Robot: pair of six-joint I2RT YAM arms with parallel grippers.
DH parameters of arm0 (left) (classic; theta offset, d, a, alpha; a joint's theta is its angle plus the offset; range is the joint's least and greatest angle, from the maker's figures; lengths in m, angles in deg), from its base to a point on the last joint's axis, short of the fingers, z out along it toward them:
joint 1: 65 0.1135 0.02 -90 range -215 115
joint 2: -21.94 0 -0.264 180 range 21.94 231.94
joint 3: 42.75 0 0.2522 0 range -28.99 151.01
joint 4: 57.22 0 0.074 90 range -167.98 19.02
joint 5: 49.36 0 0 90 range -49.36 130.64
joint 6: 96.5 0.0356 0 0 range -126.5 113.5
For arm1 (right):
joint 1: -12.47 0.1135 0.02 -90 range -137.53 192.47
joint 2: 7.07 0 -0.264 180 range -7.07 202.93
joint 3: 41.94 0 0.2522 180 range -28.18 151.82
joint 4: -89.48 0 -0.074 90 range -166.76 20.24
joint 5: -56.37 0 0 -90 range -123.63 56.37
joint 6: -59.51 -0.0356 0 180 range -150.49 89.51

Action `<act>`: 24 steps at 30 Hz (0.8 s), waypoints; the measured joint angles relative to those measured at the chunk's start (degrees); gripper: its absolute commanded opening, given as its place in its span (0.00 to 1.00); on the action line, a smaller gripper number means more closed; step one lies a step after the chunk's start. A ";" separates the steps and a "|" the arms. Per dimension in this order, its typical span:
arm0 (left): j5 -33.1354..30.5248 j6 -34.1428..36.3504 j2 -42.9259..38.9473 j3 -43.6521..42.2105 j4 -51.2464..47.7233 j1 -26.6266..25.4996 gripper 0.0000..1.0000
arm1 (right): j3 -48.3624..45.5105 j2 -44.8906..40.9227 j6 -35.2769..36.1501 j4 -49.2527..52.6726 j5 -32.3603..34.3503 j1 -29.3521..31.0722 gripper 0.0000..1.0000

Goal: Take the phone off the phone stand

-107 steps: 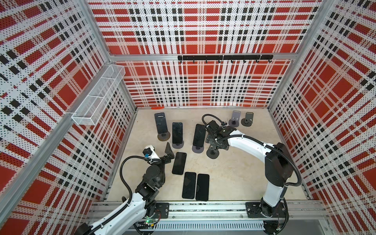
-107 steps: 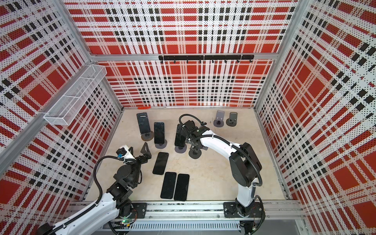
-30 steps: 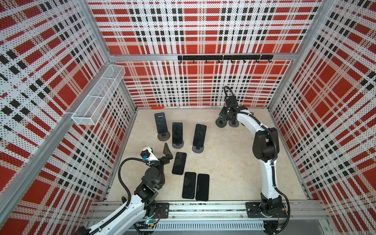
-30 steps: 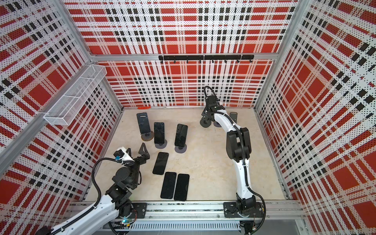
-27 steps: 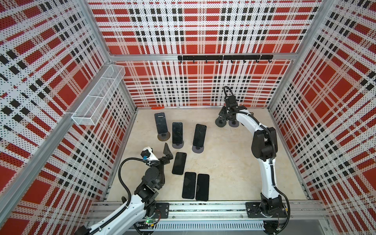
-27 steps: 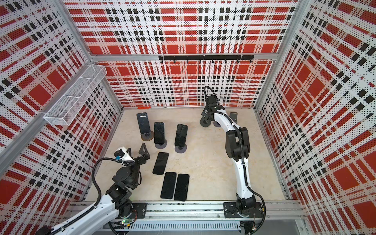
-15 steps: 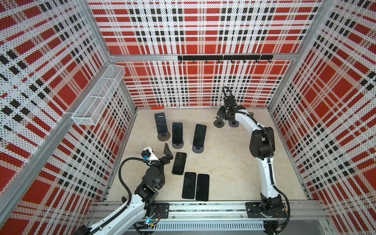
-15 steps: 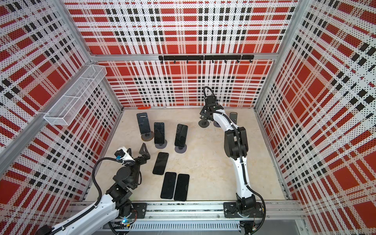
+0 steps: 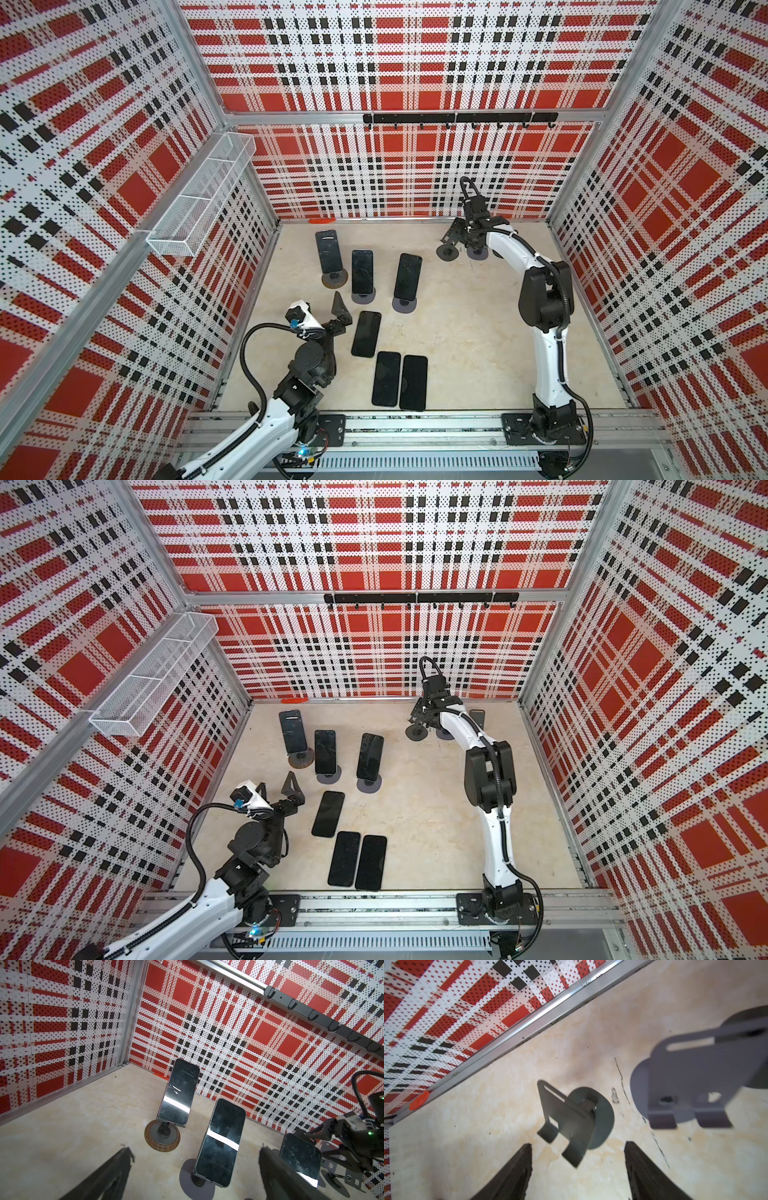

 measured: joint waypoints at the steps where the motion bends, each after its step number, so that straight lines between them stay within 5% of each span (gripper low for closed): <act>1: -0.07 0.00 -0.04 0.00 0.00 0.00 0.98 | -2.36 -2.43 0.37 -0.37 0.09 0.00 0.75; 11: -0.76 0.02 -0.09 -0.11 0.00 0.00 0.98 | -16.39 -21.40 2.27 -3.65 5.84 7.63 0.81; 19: -0.66 -0.02 -0.07 -0.11 0.00 0.00 0.98 | -14.34 -21.70 -1.09 -0.17 15.15 21.77 0.99; 24: -0.31 -0.13 0.00 -0.13 0.02 0.00 0.98 | -8.00 -18.71 -3.41 2.84 22.71 25.88 1.00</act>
